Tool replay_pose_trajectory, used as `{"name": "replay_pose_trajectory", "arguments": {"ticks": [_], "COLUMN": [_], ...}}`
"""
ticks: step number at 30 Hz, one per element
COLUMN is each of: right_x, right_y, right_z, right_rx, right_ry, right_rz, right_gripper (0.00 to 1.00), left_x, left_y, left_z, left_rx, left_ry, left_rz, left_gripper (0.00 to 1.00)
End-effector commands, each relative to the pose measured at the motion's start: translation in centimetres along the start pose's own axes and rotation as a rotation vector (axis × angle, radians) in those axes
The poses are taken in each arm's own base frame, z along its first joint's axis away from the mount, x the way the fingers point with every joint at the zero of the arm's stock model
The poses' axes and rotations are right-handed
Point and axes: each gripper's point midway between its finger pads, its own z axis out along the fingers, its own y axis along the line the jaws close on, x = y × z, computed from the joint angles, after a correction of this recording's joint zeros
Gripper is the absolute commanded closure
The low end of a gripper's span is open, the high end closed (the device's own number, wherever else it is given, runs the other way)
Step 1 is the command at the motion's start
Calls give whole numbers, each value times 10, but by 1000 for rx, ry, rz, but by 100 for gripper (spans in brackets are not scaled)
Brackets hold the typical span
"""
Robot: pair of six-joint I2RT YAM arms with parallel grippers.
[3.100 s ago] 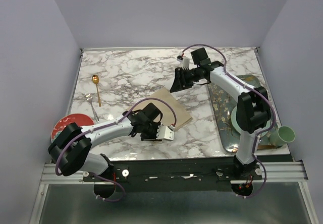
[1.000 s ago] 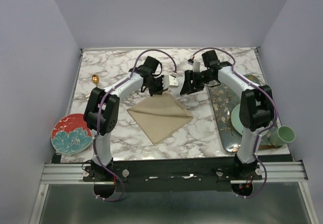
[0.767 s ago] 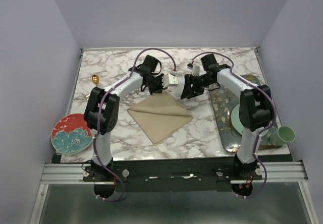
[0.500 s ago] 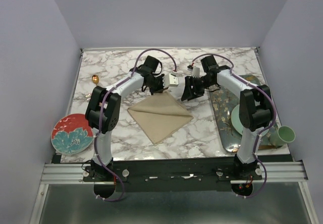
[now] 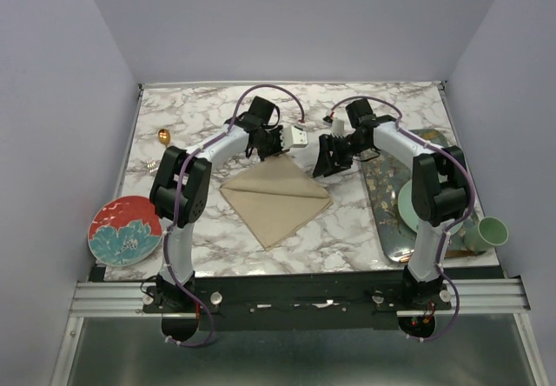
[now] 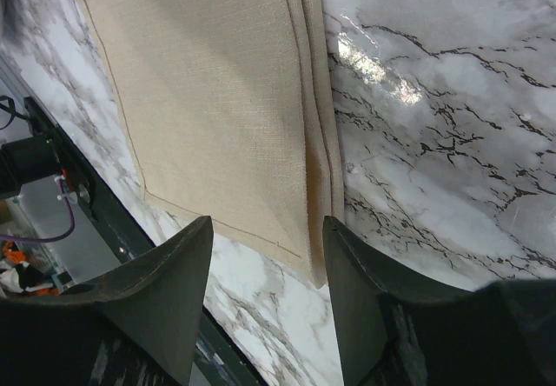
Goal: Fold the napkin into a case and place the utensils inside
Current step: Fold the top corner of the square-folded napkin at the center of the board, then smooth out the upper triangle-folded napkin at the center of the board.
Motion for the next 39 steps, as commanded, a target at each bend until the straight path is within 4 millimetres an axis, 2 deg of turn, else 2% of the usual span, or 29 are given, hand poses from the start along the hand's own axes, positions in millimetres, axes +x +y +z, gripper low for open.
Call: {"name": "replay_pose_trajectory", "arguments": {"ticks": [1, 6, 10, 11, 13, 14, 16, 17, 18, 19, 20, 21, 23, 24, 26, 27, 28, 30, 35, 36, 38, 39], "right_x": [-1, 1, 1, 2, 1, 0, -1, -1, -1, 0, 0, -2, -2, -3, -6, -6, -7, -7, -4, -3, -8, -7], "right_y": [7, 7, 9, 10, 12, 13, 13, 15, 17, 19, 22, 27, 34, 37, 40, 40, 39, 42, 55, 57, 64, 68], "right_z": [-7, -7, -10, -10, -12, -13, -15, -18, -18, -19, -21, -24, -25, -27, -27, -26, -25, -23, -9, -6, -2, 2], "right_rx": [-20, -20, -20, -22, -21, -18, -13, -15, -18, -30, -40, -51, -81, -89, -97, -99, -101, -112, -177, -188, -239, -259], "right_ry": [-11, -9, -14, -13, -18, -23, -29, -35, -37, -37, -43, -54, -73, -82, -89, -87, -85, -82, -68, -63, -68, -63], "right_rz": [-25, -27, -36, -36, -43, -47, -55, -60, -66, -65, -71, -76, -69, -71, -59, -55, -43, -34, -3, 10, 42, 49], "right_gripper": [39, 39, 40, 41, 41, 41, 41, 41, 41, 41, 41, 41, 42, 42, 43, 44, 45, 47, 51, 51, 52, 52], "left_x": [5, 8, 2, 0, -7, -11, -11, -10, -4, -11, -10, -2, -10, -1, -11, -4, -3, 0, -7, -6, -10, -10], "left_y": [9, 11, 14, 16, 22, 30, 31, 36, 28, 30, 27, 17, 9, -1, -6, -13, -8, -12, -36, -44, -46, -57], "left_z": [6, 8, -1, -5, -16, -31, -47, -64, -69, -88, -96, -102, -122, -123, -132, -128, -132, -128, -111, -107, -101, -98], "left_rx": [-32, -30, -50, -62, -90, -116, -128, -151, -146, -179, -175, -139, -133, -107, -87, -75, -85, -50, 163, 208, 255, 318], "left_ry": [10, 25, 15, 7, -10, -37, -66, -85, -82, -119, -146, -178, -255, -270, -344, -345, -378, -396, -453, -451, -495, -494], "left_rz": [0, 4, -13, -49, -96, -131, -258, -290, -359, -379, -421, -486, -612, -675, -766, -815, -834, -910, -1055, -1134, -1167, -1258], "left_gripper": [100, 100, 88, 80, 69, 59, 54, 51, 48, 47, 45, 45, 44, 43, 43, 43, 44, 47, 59, 59, 59, 55]}}
